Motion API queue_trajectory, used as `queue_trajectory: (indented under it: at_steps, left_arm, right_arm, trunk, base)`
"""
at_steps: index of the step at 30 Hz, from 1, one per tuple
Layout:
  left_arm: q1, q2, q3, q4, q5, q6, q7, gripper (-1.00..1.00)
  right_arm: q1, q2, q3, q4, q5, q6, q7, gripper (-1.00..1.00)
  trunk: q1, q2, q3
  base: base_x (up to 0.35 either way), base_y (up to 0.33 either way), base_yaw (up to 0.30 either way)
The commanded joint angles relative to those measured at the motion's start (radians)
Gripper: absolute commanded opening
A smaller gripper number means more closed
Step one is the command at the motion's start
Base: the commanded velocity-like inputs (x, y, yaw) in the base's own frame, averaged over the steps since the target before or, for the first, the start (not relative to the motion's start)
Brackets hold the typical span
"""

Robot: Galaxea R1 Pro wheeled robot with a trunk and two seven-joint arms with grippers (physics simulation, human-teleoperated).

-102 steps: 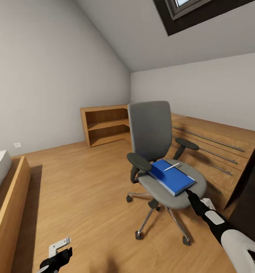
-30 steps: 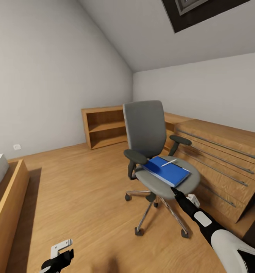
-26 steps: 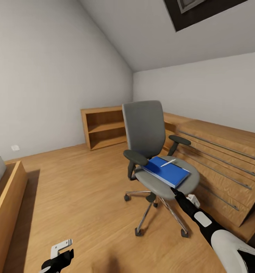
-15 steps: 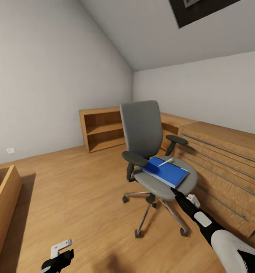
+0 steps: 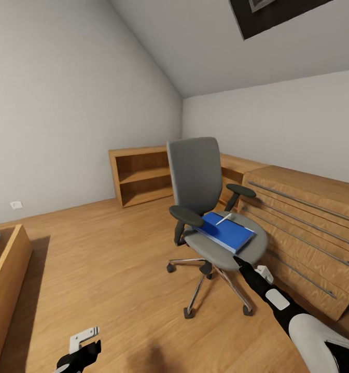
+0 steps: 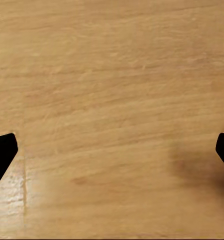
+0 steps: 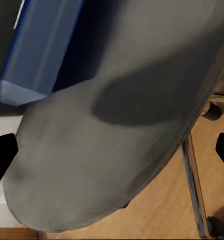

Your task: In the bedroom, organize the workspace by keeping the computer under the desk, ensuring the monitor is on the desk, placing the keyboard on the desk next to the monitor, placing the mouse on the desk next to the keyboard, moving the folder from the swivel chair onto the desk next to the mouse, stacking the notebook on top of the folder with the pen on top of the notebook, and positioning the swivel chair next to the desk.

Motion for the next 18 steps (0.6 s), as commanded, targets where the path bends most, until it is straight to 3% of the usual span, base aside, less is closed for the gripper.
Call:
queue_trajectory:
  at_steps: [1, 14, 18]
  left_arm:
    - [0.0, 0.001, -0.001, -0.002, 0.009, 0.005, 0.004, 1.0]
    - [0.0, 0.0, -0.001, -0.002, 0.009, 0.005, 0.005, 1.0]
    - [0.0, 0.0, -0.001, -0.002, 0.01, 0.005, 0.005, 1.0]
  right_arm:
    - [0.0, 0.0, -0.004, 0.0, -0.009, 0.009, 0.003, 1.0]
    - [0.0, 0.0, -0.004, 0.0, -0.007, 0.007, 0.002, 1.0]
    - [0.0, 0.0, -0.004, 0.0, -0.007, 0.007, 0.001, 1.0]
  trunk:
    - [-0.001, 0.0, -0.001]
    - [-0.001, 0.0, -0.001]
    - [-0.001, 0.0, -0.001]
  base:
    - [-0.321, 0.0, 0.0]
    - [-0.331, 0.0, 0.0]
    - [-0.171, 0.0, 0.0]
